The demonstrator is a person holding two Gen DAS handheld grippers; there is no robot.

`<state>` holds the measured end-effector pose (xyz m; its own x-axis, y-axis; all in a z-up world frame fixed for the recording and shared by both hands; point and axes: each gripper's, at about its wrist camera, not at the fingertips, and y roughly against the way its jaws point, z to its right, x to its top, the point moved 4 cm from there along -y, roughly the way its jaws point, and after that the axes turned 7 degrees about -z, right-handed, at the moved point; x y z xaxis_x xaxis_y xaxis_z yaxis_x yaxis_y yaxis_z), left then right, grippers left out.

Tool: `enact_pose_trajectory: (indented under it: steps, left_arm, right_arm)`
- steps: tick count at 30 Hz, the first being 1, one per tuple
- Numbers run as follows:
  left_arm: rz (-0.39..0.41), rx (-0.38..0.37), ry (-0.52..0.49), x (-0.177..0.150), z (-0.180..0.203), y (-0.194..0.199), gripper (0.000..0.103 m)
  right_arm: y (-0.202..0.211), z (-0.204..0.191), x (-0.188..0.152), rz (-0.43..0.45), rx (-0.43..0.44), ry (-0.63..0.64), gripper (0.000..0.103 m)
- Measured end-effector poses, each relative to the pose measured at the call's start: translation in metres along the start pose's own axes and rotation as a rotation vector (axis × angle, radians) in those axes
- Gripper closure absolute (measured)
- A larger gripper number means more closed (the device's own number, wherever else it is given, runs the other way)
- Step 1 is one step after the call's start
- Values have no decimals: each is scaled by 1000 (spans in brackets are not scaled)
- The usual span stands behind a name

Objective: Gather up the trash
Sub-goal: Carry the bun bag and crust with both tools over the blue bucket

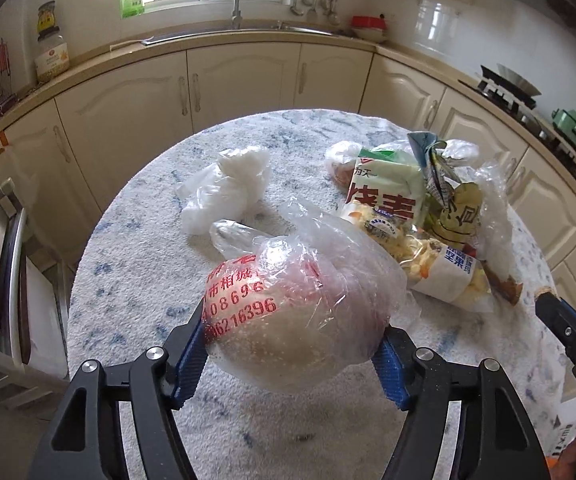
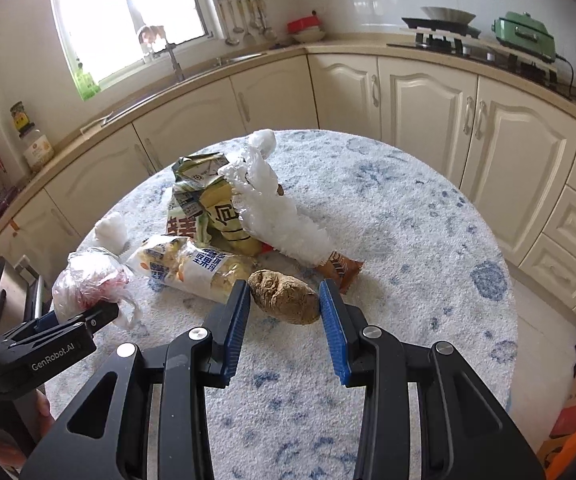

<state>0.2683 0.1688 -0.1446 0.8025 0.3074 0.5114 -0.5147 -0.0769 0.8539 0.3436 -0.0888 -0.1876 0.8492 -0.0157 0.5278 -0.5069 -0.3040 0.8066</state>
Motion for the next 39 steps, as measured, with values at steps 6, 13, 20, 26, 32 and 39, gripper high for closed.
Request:
enact_pose_trajectory:
  steps: [6,13,20,26,32,39]
  left_arm:
    - [41,-10,-39,-26,17,39,36]
    - [92,-40,-136,-53,52,76,36]
    - [95,-103,-286,-74,116,83,36]
    - [38,-195,-435,-89,189,70,36]
    - [-38,-287,-595,-108,263,51,36]
    - [-110,-361,-733,-129,339,26,36]
  right_arm:
    - [33,3,-12,48,8,-4,66]
    - [63,29,-30,90,-4,-51,66]
    - [81,81,-49,102,-58,-147,66]
    - [97,142,-69,107,-151,-262,66]
    - [115,221,-96,110,-291,-436,66]
    - [139,297,-135,92,-438,-598,66]
